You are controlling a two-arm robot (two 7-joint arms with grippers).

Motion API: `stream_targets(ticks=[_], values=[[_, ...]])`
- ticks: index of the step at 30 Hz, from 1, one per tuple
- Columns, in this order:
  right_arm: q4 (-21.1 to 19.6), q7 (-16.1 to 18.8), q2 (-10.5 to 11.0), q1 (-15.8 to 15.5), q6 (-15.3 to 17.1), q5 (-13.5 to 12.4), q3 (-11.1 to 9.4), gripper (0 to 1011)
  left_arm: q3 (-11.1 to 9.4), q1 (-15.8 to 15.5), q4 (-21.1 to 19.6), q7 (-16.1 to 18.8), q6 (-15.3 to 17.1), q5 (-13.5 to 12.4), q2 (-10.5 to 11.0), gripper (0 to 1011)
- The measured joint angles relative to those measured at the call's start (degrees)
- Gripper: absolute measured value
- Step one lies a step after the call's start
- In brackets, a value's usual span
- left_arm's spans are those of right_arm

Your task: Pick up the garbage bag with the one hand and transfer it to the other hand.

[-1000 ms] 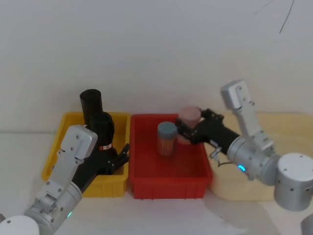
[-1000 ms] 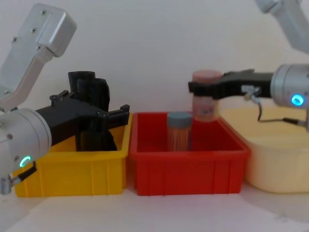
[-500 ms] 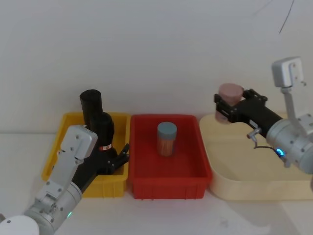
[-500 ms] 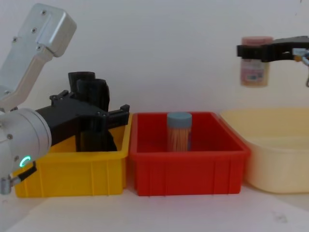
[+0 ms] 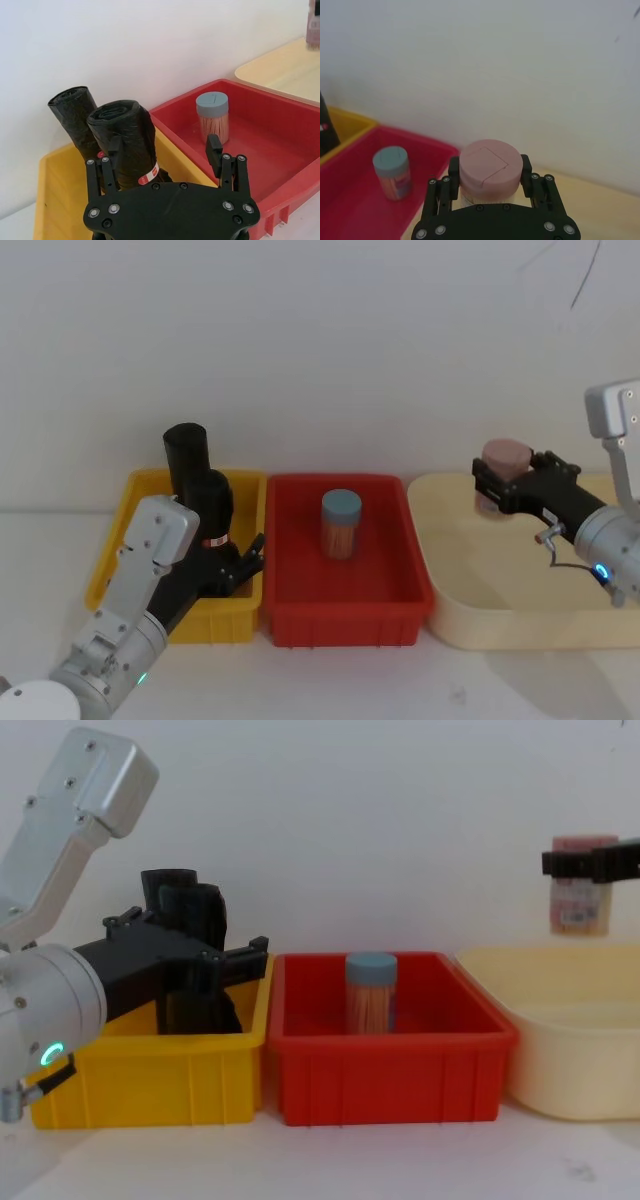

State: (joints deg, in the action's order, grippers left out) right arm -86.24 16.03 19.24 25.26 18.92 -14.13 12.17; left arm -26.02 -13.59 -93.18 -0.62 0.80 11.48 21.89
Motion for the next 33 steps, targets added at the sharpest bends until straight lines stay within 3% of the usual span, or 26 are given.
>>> stream_targets(ticks=[14, 24, 33], values=[[2.5, -1.8, -0.5, 0.1, 1.6, 1.7, 0.3, 696, 0.0, 0.0, 0.0, 0.0, 0.0, 0.0, 0.0, 1001], [3.3, -2.5, -0.8, 0.4, 1.8, 2.5, 0.4, 993, 0.0, 0.0, 0.0, 0.0, 0.0, 0.0, 0.0, 1002], [3.7, -2.8, -0.9, 0.5, 1.8, 2.8, 0.5, 999, 0.0, 0.0, 0.0, 0.0, 0.0, 0.0, 0.0, 1002]])
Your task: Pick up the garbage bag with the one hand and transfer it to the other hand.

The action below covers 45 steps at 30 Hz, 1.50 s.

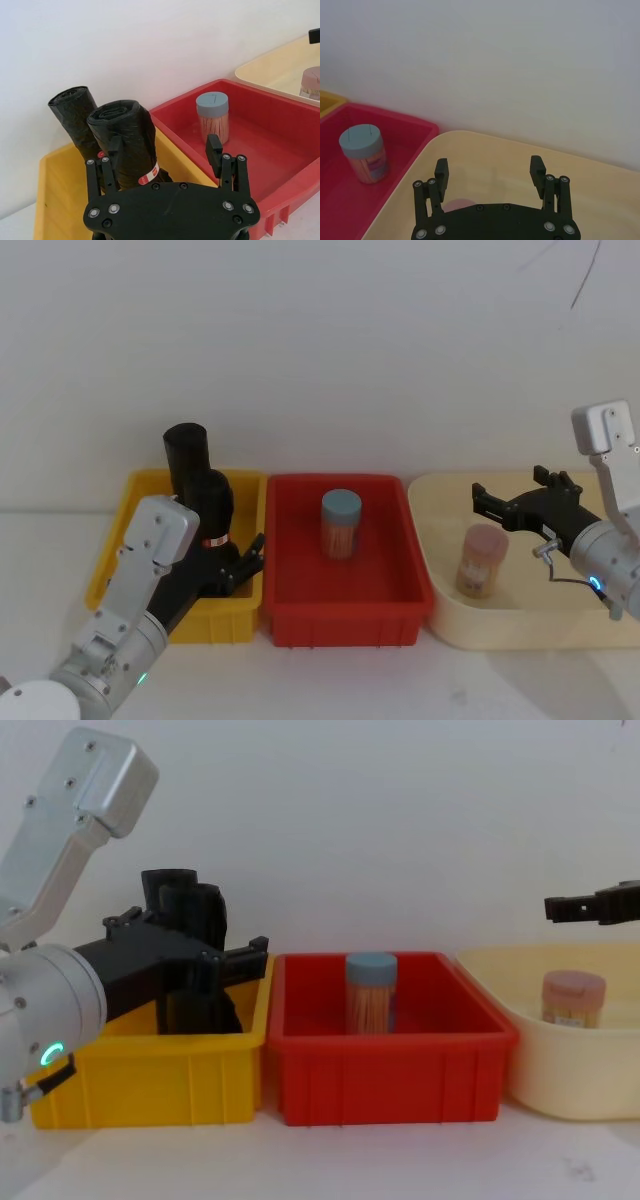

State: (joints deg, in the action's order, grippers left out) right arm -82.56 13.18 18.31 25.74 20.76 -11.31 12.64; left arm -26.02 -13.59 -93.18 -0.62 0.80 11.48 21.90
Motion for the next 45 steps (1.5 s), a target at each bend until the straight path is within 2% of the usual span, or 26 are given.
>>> stream_targets(ticks=[11, 20, 35, 45], values=[[0.2, -0.2, -0.1, 0.1, 0.0, 0.2, 0.0, 999, 0.1, 0.0, 0.0, 0.0, 0.0, 0.0, 0.0, 1001], [0.3, -0.2, -0.1, 0.1, 0.0, 0.2, 0.0, 999, 1.0, 0.4, -1.6, -1.0, 0.7, 0.8, 0.5, 1002], [0.3, -0.3, -0.1, 0.1, 0.0, 0.3, 0.0, 999, 4.2, 6.1, -7.7, -0.9, 4.7, 4.2, 1.8, 1001], [0.3, -0.3, -0.1, 0.1, 0.0, 0.3, 0.0, 1000, 6.2, 9.0, -10.1, 0.5, 6.6, 5.0, 2.0, 1002]])
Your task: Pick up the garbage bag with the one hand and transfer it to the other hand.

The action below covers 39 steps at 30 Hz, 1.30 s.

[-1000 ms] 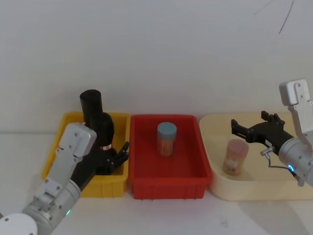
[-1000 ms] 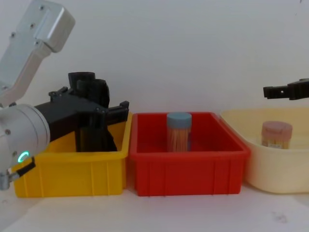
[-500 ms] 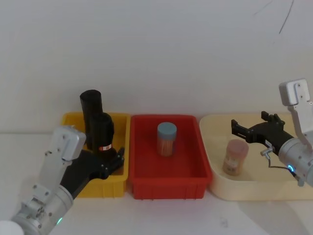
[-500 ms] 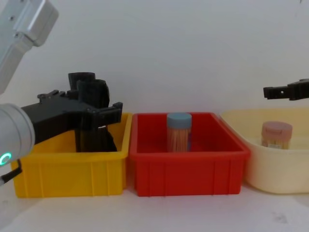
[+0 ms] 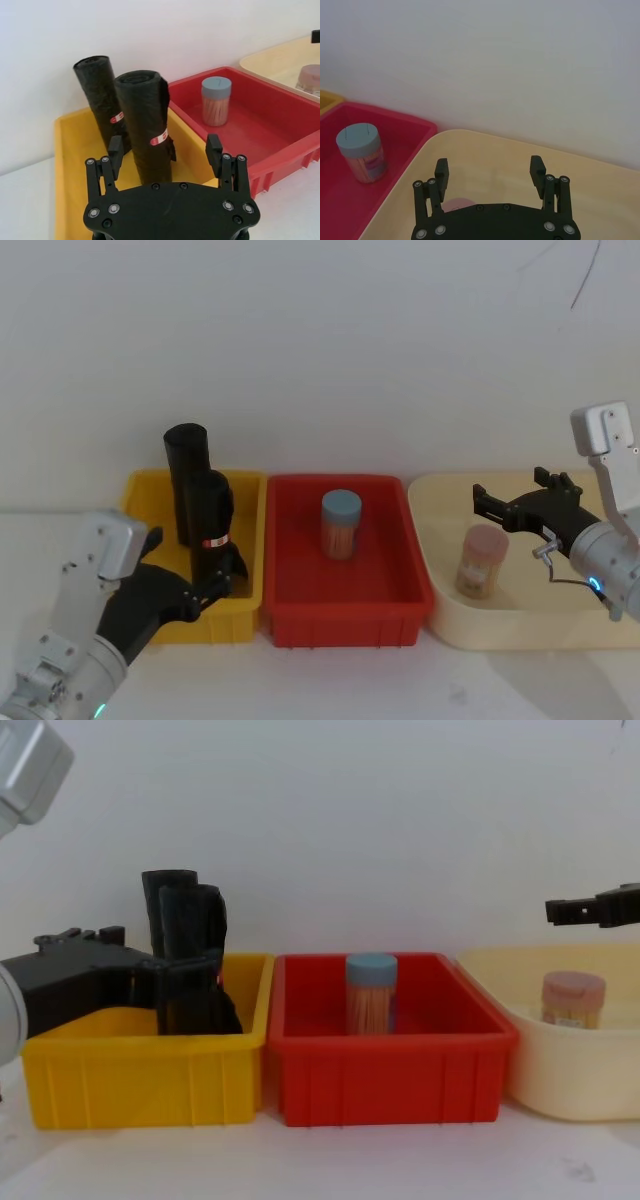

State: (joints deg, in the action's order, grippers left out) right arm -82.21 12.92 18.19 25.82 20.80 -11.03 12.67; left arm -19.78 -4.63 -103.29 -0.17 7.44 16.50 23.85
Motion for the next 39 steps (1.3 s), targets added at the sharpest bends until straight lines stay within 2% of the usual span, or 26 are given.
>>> stream_targets(ticks=[5, 13, 24, 39], values=[[0.0, 0.0, 0.0, 0.0, 0.0, 0.0, 0.0, 999, 0.8, 0.0, 0.1, 0.1, 0.7, 0.3, -0.1, 1002], [0.0, 0.0, 0.0, 0.0, 0.0, 0.0, 0.0, 999, 1.7, -1.9, 2.5, -1.3, 2.2, 1.3, -0.3, 1002], [0.0, 0.0, 0.0, 0.0, 0.0, 0.0, 0.0, 999, 1.7, -6.9, 8.8, -6.7, 3.8, 3.1, -0.4, 1002], [0.0, 0.0, 0.0, 0.0, 0.0, 0.0, 0.0, 999, 0.1, -13.8, 17.2, -15.2, 4.0, 4.8, -1.5, 1002]])
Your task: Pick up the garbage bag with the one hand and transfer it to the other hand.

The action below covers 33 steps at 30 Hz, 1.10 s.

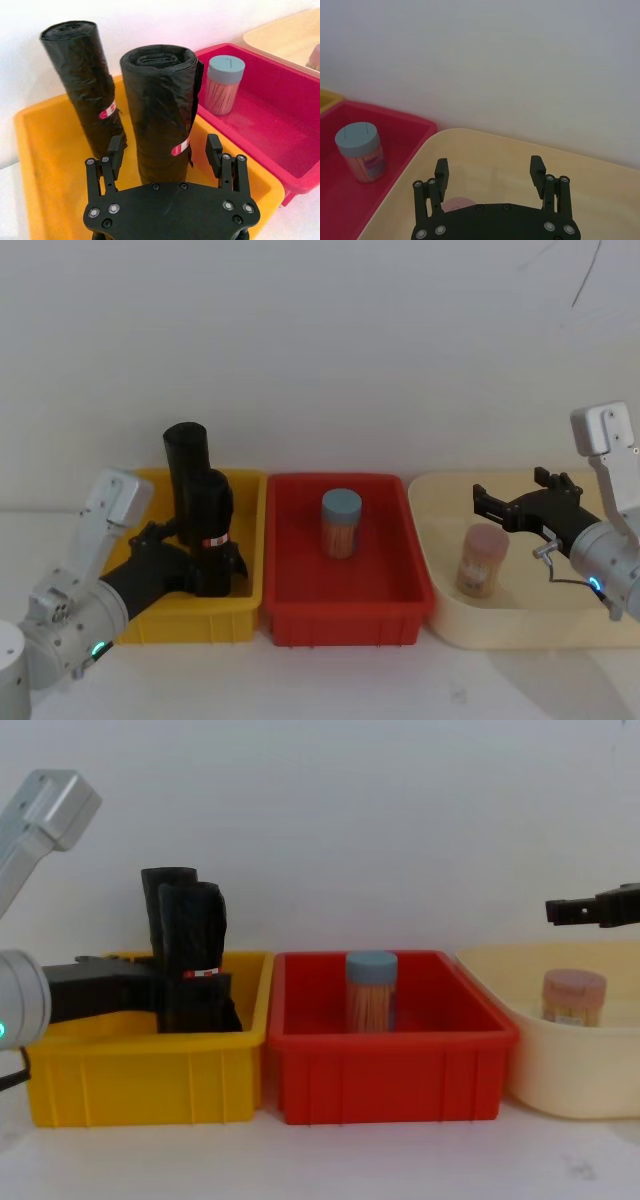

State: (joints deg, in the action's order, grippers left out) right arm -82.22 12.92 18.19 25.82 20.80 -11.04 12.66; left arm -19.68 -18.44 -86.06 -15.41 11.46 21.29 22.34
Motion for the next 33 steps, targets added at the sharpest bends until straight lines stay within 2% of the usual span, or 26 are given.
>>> stream_targets(ticks=[11, 17, 24, 28, 33], values=[[0.0, 0.0, 0.0, 0.0, 0.0, 0.0, 0.0, 999, -1.1, -3.4, 4.1, -3.3, 0.4, 0.2, -1.1, 993], [0.0, 0.0, 0.0, 0.0, 0.0, 0.0, 0.0, 999, -1.3, -4.2, 5.1, -4.0, 0.5, 0.1, -1.4, 857], [0.0, 0.0, 0.0, 0.0, 0.0, 0.0, 0.0, 999, -1.5, -4.9, 5.9, -4.6, 0.7, 0.1, -1.6, 636], [0.0, 0.0, 0.0, 0.0, 0.0, 0.0, 0.0, 999, -1.5, -5.1, 6.2, -4.8, 0.7, 0.1, -1.6, 566], [0.0, 0.0, 0.0, 0.0, 0.0, 0.0, 0.0, 999, -1.6, -5.3, 6.4, -5.0, 0.7, 0.0, -1.7, 528]])
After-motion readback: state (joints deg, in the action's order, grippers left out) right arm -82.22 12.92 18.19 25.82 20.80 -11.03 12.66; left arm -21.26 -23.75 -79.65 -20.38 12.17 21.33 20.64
